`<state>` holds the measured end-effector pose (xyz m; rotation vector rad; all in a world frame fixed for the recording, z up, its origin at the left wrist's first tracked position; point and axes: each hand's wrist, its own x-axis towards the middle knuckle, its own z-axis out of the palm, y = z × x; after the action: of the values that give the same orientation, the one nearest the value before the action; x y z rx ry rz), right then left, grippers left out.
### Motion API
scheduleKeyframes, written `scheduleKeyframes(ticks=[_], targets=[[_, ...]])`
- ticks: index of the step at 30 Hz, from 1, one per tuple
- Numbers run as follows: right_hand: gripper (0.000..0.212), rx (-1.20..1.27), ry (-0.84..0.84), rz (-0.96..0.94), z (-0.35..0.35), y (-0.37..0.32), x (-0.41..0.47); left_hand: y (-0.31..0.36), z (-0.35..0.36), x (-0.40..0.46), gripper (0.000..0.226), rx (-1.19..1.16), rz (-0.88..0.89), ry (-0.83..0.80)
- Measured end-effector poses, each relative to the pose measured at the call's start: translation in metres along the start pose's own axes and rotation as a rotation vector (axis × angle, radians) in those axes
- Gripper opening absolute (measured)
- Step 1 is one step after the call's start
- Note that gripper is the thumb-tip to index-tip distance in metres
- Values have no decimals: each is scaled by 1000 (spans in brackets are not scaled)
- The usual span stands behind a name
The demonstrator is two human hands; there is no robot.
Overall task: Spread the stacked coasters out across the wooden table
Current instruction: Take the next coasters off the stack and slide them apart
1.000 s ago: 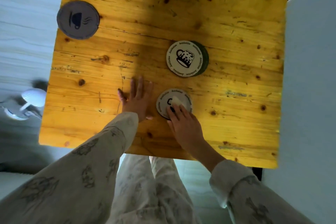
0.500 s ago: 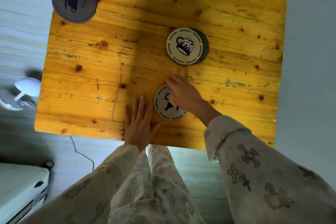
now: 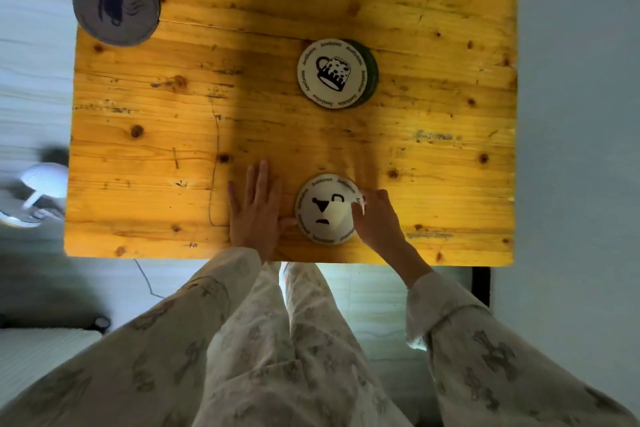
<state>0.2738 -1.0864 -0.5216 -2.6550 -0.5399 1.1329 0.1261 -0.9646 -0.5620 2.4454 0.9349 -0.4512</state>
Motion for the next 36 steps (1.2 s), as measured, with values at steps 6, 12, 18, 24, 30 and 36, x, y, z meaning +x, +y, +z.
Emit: scheduleKeyframes(ticks=[6,12,18,24,30,36], targets=[[31,505,-183,328,13,7,-29,-10,-28,12,55,-173,-51,34],[31,231,18,109,5,4,-10,4,-24,-11,44,-590,-287,-91],[38,178,-82,-44,12,-4,6,20,-8,-18,52,-830,-398,-219],[37,307,-119,12,22,3,-5,22,-14,-14,42,-974,-475,-233],[38,450,-105,82,25,8,-14,24,-20,-11,47,-950,-441,-242],[38,451,-99,83,26,8,-16,23,-19,-14,49,-927,-447,-248]])
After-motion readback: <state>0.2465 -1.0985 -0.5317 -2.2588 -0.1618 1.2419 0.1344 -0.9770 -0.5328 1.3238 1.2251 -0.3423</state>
